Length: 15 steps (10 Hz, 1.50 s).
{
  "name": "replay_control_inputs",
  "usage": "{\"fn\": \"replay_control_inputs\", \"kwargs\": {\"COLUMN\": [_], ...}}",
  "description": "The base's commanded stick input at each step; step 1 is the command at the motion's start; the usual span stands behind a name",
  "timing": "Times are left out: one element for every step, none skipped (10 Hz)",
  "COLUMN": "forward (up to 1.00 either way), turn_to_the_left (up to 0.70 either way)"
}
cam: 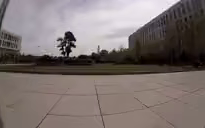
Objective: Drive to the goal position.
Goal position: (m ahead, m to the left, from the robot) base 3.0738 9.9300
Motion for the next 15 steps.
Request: {"fn": "replay_control_inputs", "kwargs": {"forward": [0.0,0.0,0.0,0.0,0.0,0.0,0.0,0.0,0.0,0.0,0.0,0.0,0.15,0.69,0.7], "turn_to_the_left": [0.45,0.45,0.45,0.45,0.45,0.45,0.45,0.45,0.45,0.45,0.45,0.45,0.41,0.27,0.27]}}
